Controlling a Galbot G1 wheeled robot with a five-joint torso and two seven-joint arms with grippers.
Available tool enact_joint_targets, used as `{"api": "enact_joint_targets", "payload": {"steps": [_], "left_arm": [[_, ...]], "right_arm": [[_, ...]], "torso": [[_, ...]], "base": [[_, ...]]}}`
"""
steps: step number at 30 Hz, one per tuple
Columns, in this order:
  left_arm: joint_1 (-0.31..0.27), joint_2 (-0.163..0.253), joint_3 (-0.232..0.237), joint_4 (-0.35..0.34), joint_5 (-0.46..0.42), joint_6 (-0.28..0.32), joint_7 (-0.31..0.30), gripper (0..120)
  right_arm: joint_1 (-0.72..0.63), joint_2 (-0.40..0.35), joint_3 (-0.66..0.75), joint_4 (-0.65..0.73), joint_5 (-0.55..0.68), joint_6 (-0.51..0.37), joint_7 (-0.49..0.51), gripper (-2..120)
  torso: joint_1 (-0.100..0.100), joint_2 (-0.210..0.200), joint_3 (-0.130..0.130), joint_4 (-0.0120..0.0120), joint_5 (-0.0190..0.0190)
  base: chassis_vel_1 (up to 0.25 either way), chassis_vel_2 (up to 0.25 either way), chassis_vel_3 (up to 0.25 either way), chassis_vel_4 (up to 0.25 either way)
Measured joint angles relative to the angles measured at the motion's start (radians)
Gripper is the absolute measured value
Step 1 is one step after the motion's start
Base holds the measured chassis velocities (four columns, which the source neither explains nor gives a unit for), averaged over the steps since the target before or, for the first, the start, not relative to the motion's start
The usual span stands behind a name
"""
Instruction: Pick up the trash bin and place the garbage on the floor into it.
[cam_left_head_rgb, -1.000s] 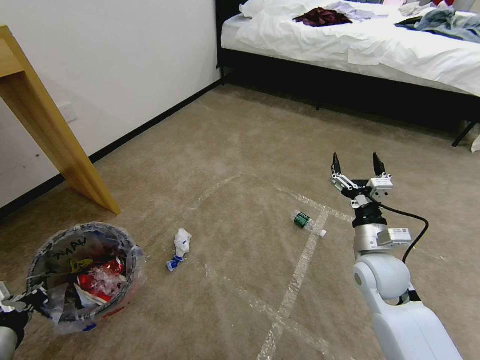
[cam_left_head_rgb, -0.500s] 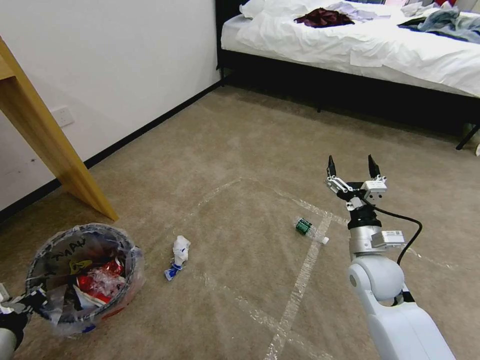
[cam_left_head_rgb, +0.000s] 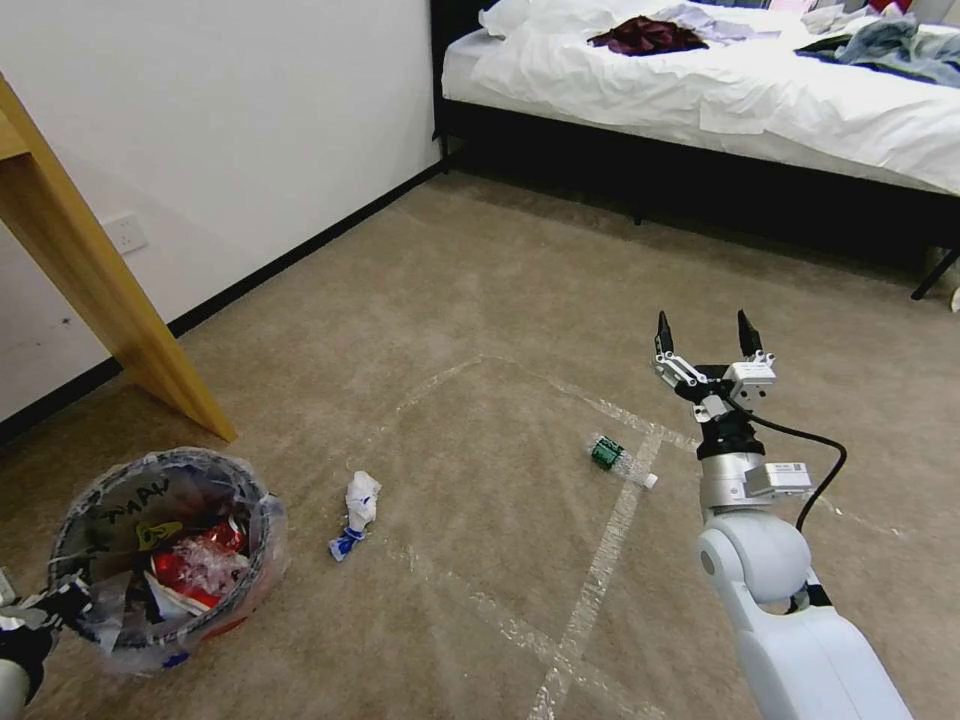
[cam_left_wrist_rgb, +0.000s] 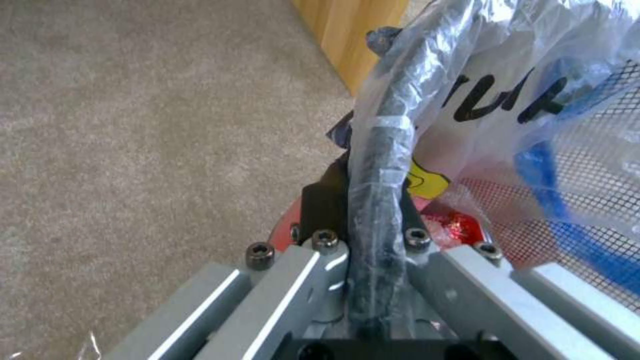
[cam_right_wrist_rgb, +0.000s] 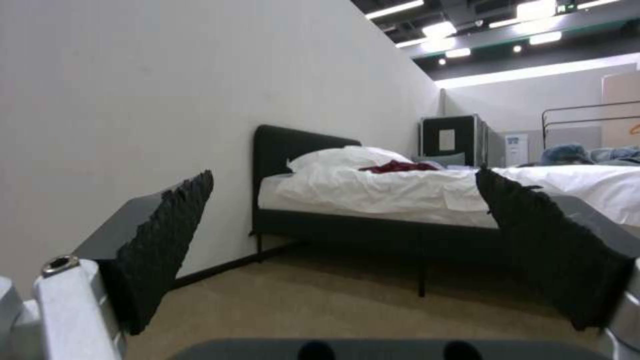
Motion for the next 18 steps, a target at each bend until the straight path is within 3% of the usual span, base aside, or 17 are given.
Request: {"api": "enact_joint_targets", "payload": {"steps": [18], "left_arm": [[0.007, -0.002, 0.002, -0.013, -0.008, 0.000, -0.003, 0]], "right_arm": [[-0.010, -0.006, 0.005, 0.012, 0.002, 0.000, 0.000, 100]], "torso": [[0.000, 0.000, 0.000, 0.0000, 0.0000]], "base": [[0.000, 0.000, 0.000, 0.000]]}}
